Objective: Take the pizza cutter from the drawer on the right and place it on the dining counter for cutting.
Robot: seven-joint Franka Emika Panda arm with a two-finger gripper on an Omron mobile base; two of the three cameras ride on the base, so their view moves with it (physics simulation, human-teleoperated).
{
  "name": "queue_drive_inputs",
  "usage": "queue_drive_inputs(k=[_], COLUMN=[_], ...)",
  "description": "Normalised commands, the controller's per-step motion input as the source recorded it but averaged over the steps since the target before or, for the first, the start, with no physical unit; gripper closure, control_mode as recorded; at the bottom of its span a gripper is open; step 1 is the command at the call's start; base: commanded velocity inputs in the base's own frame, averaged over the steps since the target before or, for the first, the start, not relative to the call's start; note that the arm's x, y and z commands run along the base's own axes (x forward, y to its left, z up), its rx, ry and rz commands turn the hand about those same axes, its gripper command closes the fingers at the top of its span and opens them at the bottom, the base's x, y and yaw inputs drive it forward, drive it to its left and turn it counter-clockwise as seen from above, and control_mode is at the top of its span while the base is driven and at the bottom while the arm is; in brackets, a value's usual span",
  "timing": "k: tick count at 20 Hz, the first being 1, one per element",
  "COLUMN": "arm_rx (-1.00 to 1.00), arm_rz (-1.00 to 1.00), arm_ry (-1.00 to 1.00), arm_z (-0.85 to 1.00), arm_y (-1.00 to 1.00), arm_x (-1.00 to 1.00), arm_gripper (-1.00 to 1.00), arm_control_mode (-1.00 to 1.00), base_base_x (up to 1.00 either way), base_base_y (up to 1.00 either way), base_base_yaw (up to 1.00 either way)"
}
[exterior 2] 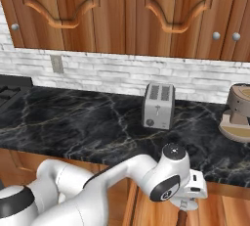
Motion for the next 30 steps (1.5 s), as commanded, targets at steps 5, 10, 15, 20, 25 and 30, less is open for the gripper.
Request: queue_drive_inputs(k=[5, 10, 15, 20, 25, 30], arm_rx=[0.02, 0.11, 0.13, 0.0, 0.0, 0.0], arm_rz=[0.0, 0.0, 0.0, 0.0, 0.0, 0.0], arm_ry=[0.01, 0.05, 0.03, 0.0, 0.0, 0.0], arm_z=[-0.09, 0.0, -0.06, -0.31, -0.32, -0.31], arm_y=[0.0, -0.04, -0.06, 0.0, 0.0, 0.0], arm_x=[0.27, 0.1, 0.0, 0.0, 0.0, 0.0], arm_gripper=[-1.0, -1.0, -1.0, -1.0, -1.0, -1.0], arm_control_mode=[-1.0, -1.0, -1.0, -1.0, -1.0, -1.0], base_base_x=[0.0, 0.0, 0.0, 0.0, 0.0, 0.0], base_base_y=[0.0, 0.0, 0.0, 0.0, 0.0, 0.0], base_base_yaw=[0.0, 0.0, 0.0, 0.0, 0.0, 0.0])
